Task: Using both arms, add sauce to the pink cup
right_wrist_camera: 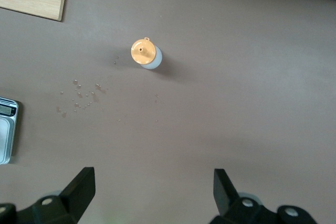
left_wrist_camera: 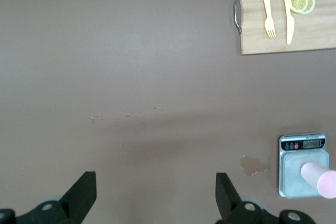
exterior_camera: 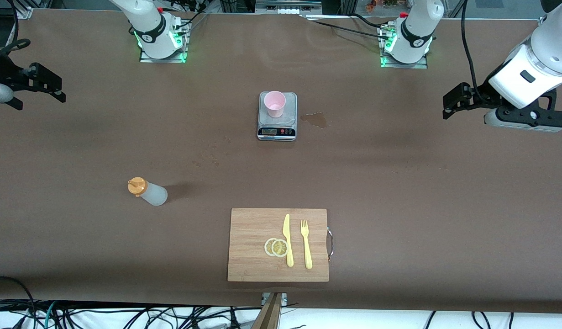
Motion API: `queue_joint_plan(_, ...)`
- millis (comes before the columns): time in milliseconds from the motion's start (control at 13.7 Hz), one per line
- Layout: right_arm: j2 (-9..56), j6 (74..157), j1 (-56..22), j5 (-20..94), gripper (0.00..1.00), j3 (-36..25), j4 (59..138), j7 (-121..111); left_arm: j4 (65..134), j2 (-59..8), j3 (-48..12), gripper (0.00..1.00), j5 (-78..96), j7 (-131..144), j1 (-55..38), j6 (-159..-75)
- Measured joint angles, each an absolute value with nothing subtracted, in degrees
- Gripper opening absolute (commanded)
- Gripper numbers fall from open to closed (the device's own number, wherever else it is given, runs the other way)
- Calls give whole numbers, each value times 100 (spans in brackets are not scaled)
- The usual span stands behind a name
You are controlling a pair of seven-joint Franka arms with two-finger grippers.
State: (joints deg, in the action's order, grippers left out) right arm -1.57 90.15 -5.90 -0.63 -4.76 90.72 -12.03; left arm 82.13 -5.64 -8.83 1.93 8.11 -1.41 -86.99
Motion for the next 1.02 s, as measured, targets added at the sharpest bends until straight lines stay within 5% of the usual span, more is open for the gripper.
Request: queue_joint_plan(1021, -151, 8786, -689, -212, 100, -522, 8911, -1197, 8226, -534, -857, 100, 192, 1428, 157, -8757)
